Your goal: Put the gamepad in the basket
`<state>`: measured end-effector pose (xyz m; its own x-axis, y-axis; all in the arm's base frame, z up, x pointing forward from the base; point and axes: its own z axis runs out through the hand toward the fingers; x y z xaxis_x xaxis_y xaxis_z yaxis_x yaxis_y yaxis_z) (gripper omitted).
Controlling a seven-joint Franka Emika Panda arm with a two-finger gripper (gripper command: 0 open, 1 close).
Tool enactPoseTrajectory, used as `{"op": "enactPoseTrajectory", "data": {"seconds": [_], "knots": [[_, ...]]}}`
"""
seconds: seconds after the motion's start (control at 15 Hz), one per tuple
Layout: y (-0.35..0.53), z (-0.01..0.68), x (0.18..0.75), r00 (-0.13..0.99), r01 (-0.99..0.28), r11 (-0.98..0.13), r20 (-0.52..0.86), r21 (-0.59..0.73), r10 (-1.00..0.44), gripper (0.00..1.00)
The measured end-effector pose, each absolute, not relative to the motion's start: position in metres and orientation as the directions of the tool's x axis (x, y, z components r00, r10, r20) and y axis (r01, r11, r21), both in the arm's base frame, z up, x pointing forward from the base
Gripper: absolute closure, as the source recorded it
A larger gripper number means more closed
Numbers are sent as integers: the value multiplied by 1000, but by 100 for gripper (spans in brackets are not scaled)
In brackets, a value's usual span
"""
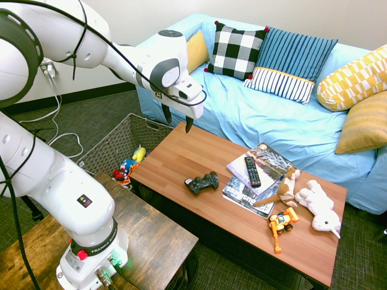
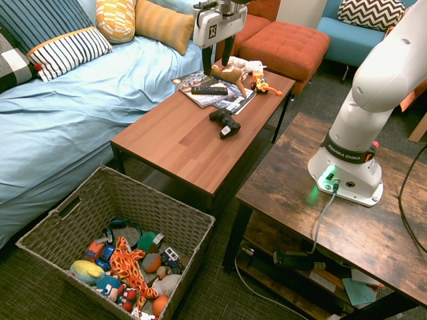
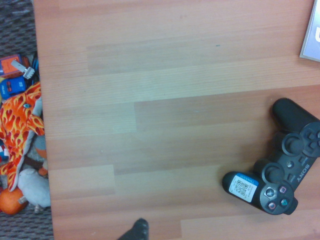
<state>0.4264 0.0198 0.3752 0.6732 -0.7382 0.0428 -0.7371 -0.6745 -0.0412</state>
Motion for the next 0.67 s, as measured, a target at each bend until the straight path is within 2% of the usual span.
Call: {"op": "enactPoseTrajectory", "data": {"seconds": [0.27, 0.67], "knots": [[16, 367, 429, 644, -764, -645, 35, -32, -765, 0], [-39, 305, 446, 437, -900, -435, 96, 45, -894, 0]]}}
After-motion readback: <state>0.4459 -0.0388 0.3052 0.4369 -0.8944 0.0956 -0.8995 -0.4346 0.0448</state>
